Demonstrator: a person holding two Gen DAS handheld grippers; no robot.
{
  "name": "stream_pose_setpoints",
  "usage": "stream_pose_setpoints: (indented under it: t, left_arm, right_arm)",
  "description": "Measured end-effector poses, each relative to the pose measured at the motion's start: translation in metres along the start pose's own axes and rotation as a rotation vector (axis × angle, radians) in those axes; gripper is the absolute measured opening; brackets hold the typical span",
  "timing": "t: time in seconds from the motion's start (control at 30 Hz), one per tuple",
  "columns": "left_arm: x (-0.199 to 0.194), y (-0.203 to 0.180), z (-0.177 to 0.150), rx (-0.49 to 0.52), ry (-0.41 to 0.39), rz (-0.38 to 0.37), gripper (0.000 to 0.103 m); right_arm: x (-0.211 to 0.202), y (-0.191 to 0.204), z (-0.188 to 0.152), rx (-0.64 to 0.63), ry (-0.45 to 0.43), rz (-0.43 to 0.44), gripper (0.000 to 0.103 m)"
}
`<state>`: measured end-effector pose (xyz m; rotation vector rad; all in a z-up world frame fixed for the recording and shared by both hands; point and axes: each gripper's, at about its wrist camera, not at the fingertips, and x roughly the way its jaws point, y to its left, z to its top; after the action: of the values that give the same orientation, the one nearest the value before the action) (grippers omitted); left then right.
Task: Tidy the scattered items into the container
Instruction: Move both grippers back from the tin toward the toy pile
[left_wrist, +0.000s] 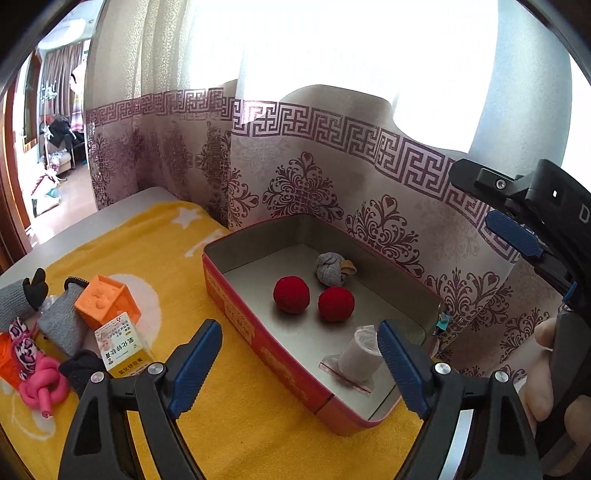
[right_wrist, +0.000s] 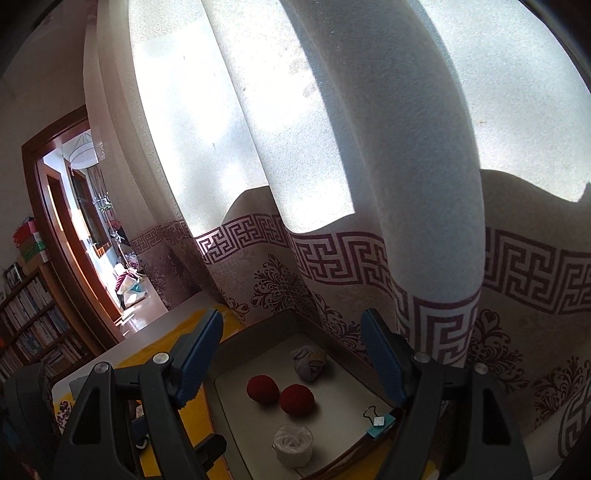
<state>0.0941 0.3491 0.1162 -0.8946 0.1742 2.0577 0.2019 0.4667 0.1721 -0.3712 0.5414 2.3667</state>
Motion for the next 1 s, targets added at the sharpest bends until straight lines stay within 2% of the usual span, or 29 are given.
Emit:
stream_pose_setpoints:
  t: [0.2,0.7,0.87,1.0]
  left_arm:
    - [-0.014,0.053,-0.019,-0.123,0.029,0.091,0.088]
    - [-0.084,0.19,-0.059,-0.401,-0.067,0.3,0.088]
    - [-0.088,0.219,-0.071,-0.474,-0.074,0.343,0.088]
    - [-0.077,0.227,-0.076,-0.485,-0.043,0.354,0.088]
  right_arm:
    - [0.005,0.008,-0.006,-0.015,0.02,0.013,0.08]
    - [0.02,0.061,-0.047,-0.157,0.126,0.137,0.081]
    - [0.026,0.081,-0.066,-0.218,0.174,0.181,0.081]
    - [0.028,0.095,-0.079,-0.269,0.2,0.21,0.081]
